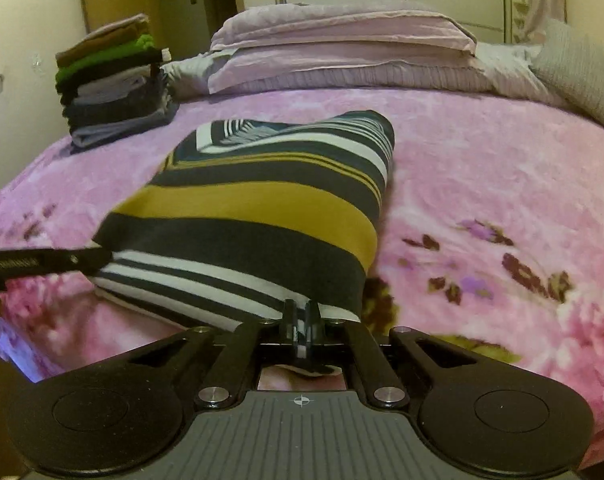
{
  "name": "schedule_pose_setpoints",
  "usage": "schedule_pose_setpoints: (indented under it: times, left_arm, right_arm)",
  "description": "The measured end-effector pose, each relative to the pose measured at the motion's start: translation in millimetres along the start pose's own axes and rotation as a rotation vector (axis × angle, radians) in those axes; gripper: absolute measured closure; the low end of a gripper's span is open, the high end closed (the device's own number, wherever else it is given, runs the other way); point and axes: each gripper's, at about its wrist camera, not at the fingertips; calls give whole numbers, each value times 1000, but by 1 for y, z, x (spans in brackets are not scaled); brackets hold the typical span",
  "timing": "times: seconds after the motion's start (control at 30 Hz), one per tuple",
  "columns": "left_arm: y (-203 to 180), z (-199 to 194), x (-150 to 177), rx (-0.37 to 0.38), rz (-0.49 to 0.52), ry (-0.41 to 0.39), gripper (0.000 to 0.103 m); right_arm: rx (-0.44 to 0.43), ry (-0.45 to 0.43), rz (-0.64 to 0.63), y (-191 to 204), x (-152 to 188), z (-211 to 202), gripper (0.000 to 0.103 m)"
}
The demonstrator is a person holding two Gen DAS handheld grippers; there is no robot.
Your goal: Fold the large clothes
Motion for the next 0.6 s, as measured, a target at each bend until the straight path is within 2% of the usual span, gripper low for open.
schedule_pose_setpoints:
  times: [0.03, 0.07, 0.1, 0.13, 0.17, 0.2, 0.23, 0.3, 0.4, 0.47, 0.5, 0.53, 0.57, 0.6]
  left_arm:
    - [-2, -6, -3, -8, -41, 6, 85]
    - [-3, -16, -4, -15, -87, 3, 84]
    - [-3, -25, -4, -21, -138, -1, 72]
    - [-3, -35, -3, 1, -197, 9, 62]
    - [-1, -43, 0, 46, -258, 26, 58]
    - [0, -46, 2, 76, -306, 41, 49]
    - [1, -45, 6, 105, -359, 62, 46]
    - [2, -31, 14, 148, -440, 90, 46]
    - [6, -3, 26, 171, -592, 103, 46]
    - [9, 11, 32, 161, -657, 106, 47]
    - [12, 17, 35, 168, -693, 96, 50]
    - [13, 20, 36, 165, -713, 80, 58]
    - [14, 23, 36, 168, -726, 67, 59]
    - [16, 27, 35, 172, -736, 62, 69]
  right_arm:
    - [-14, 2, 26, -4, -3, -5, 100]
    - [-30, -6, 71, -10, -5, -12, 91]
    - [-40, -19, 121, -17, -5, -18, 82]
    - [-51, -34, 184, -26, -4, -24, 52]
    - [-69, -49, 258, -36, 0, -29, 30]
    - [-98, -57, 322, -45, 3, -29, 30]
    - [-127, -48, 391, -55, 5, -26, 30]
    - [-181, -28, 522, -71, 11, -14, 30]
    - [-265, -17, 666, -87, 16, 6, 30]
    - [-313, -25, 742, -94, 19, 18, 30]
    - [-331, -34, 776, -97, 20, 23, 30]
    - [-354, -46, 810, -99, 21, 28, 30]
    - [-370, -52, 840, -101, 22, 32, 31]
    - [-379, -54, 863, -101, 22, 37, 38]
Point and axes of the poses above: each gripper's, at about its wrist camera, not at the fingertips, and z roughly the way its jaws point, y to its left, x to its underside, and after that the axes turned 3 degrees about -z, right-handed
